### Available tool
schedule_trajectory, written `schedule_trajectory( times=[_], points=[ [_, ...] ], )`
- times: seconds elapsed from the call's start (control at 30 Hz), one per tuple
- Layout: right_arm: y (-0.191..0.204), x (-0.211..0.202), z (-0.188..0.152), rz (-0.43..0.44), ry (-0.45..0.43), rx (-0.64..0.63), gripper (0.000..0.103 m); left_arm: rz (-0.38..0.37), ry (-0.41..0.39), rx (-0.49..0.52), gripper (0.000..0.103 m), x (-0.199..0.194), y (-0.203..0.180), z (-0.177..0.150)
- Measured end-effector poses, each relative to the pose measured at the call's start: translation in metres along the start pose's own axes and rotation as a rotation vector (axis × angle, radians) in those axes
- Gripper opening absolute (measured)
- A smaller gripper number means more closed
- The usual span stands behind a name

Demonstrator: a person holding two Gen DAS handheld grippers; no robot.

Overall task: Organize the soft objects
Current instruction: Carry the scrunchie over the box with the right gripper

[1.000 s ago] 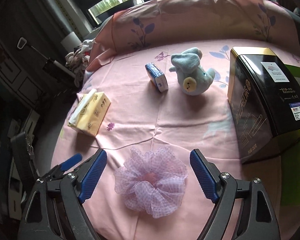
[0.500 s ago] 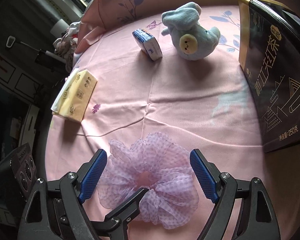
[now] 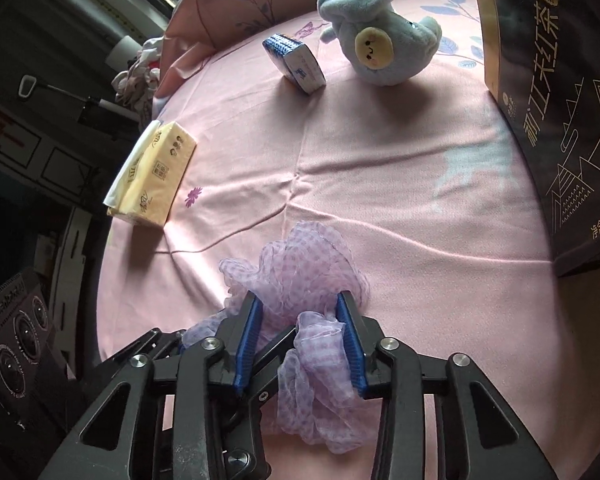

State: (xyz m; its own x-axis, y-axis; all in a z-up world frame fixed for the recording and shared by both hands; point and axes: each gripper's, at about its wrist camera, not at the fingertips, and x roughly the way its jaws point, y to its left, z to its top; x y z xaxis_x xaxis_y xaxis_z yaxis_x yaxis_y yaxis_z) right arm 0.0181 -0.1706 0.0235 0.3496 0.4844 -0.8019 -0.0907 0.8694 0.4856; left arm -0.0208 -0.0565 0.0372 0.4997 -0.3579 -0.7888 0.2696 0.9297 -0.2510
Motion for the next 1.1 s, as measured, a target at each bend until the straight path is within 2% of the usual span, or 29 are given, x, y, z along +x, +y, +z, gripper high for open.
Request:
schedule_trajectory(
  times=[0.17, 0.37, 0.5, 0.7, 0.9, 1.03, 1.1],
  points=[
    [0.01, -0.041, 0.0, 0.03, -0.109, -0.038, 0.034, -0.016, -0.1, 0.045, 0.035, -0.029, -0.019, 0.011],
    [0.017, -0.121, 0.001, 0.038, -0.323, -0.099, 0.034, -0.05, -0.242, 0.142, 0.035, -0.074, -0.067, 0.04],
    [0.007, -0.178, 0.002, 0.022, -0.46, -0.119, 0.034, -0.091, -0.312, 0.213, 0.035, -0.096, -0.109, 0.06],
    [-0.028, -0.249, 0.005, 0.002, -0.646, -0.074, 0.034, -0.146, -0.415, 0.335, 0.035, -0.11, -0.179, 0.086],
    [-0.083, -0.275, 0.011, -0.038, -0.737, 0.036, 0.034, -0.218, -0.374, 0.412, 0.035, -0.078, -0.233, 0.104],
    [-0.126, -0.268, 0.022, -0.074, -0.711, 0.136, 0.034, -0.201, -0.297, 0.439, 0.035, -0.041, -0.262, 0.109],
    [-0.148, -0.262, 0.025, -0.05, -0.704, 0.192, 0.034, -0.181, -0.268, 0.449, 0.035, -0.023, -0.276, 0.109]
  ],
)
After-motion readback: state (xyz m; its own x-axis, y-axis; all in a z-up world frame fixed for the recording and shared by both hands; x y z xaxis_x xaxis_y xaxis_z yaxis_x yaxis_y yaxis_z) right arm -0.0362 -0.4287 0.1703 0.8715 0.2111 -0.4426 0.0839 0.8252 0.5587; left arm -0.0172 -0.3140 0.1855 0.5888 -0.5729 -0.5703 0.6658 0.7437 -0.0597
